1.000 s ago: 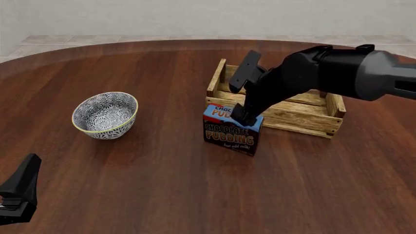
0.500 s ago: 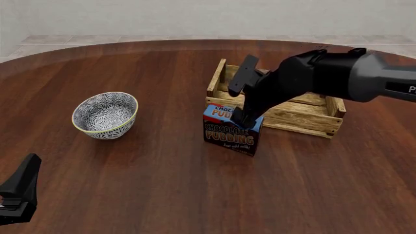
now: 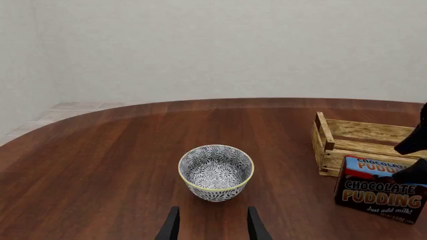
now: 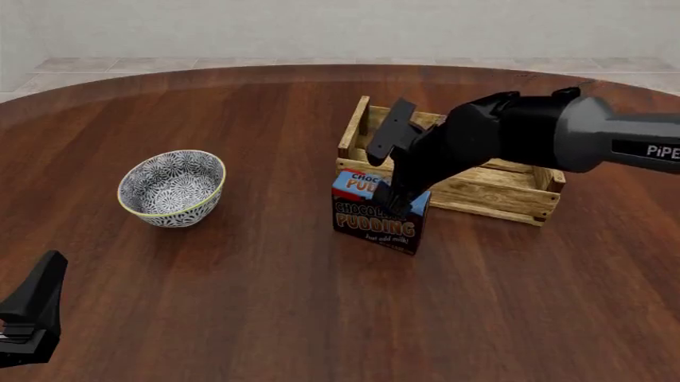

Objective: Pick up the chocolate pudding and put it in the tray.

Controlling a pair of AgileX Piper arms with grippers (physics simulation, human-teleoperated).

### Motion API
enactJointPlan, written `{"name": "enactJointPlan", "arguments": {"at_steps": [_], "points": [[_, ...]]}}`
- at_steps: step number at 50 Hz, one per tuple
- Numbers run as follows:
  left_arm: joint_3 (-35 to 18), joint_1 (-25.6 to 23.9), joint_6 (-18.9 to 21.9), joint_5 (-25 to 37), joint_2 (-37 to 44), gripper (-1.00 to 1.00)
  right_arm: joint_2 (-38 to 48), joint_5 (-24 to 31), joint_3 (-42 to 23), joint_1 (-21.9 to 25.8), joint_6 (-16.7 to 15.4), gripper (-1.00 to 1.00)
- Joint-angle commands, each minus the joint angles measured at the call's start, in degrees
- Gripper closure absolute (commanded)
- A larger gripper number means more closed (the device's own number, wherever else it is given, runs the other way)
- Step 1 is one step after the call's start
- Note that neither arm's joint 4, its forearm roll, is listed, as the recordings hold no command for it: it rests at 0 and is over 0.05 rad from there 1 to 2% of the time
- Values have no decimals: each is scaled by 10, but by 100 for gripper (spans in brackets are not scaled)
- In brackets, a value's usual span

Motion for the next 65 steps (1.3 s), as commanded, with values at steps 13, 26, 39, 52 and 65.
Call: {"name": "enactJointPlan", "arguments": {"at_steps": [13,26,39,52,65], "points": [[0,0,0,0,0,-100,22,-6,-6,-4,7,-100],[0,0,0,0,0,-100,30,-10,-5,-6,9,-100],[0,0,0,0,0,-100,35,-13,-9,-5,12,-100],[0,0,0,0,0,-100,45,-16,-12,-3,18,-100],[0,0,0,0,0,-100,56,-28,-5,-5,21,-100]]}}
